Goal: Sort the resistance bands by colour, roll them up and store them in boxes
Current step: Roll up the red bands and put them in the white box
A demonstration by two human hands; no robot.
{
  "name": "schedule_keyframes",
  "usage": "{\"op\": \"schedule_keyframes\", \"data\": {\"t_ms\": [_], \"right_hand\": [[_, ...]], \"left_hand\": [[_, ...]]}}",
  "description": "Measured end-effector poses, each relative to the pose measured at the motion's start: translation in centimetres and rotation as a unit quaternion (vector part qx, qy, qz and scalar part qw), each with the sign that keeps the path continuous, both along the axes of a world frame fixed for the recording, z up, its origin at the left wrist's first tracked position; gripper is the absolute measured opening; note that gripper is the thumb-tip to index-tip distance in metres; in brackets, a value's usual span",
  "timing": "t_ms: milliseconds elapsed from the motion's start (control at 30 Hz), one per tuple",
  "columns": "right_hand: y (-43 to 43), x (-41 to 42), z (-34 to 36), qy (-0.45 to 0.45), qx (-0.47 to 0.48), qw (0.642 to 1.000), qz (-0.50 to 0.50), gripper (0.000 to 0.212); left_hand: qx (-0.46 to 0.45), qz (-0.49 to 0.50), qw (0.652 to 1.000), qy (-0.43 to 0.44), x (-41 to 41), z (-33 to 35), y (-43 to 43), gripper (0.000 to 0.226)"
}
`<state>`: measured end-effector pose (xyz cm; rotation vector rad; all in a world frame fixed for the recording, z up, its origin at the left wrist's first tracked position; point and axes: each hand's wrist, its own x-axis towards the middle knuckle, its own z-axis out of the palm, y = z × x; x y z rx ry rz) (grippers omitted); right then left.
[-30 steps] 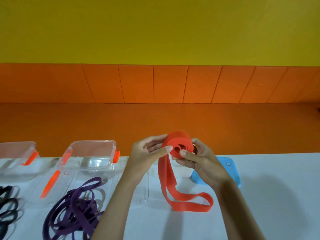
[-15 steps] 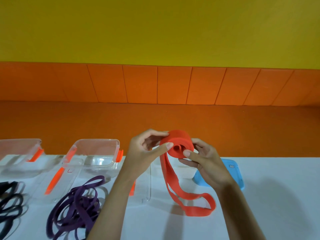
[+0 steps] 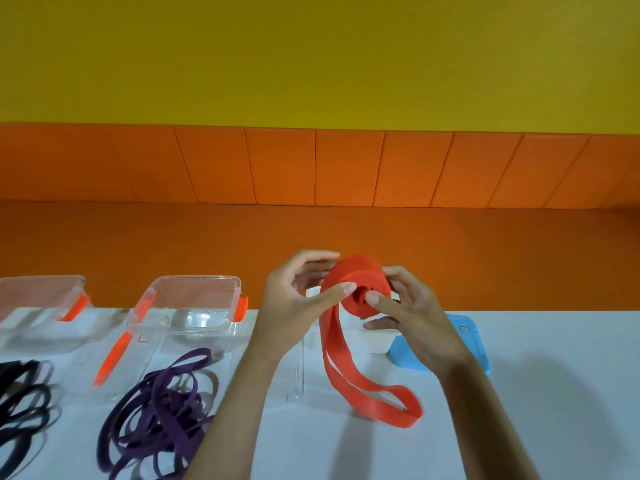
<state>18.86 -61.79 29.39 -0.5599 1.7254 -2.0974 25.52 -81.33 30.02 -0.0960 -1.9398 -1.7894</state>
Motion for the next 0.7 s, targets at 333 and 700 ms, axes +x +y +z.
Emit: {"op": "schedule_keyframes", "data": {"t_ms": [333, 700], "right_hand": [[0.0, -0.1, -1.8, -0.010, 0.086, 0.996, 0.025, 0.039], [0.3, 0.1, -2.1, -0.078, -0.033, 0.996, 0.038, 0.041]], "left_hand": [[-0.021, -0.053, 0.995, -0.085, -0.3, -1.6, -0.4, 0.056], [0.068, -0.097, 0.983, -0.140, 0.0, -1.0, -0.6, 0.047]]}}
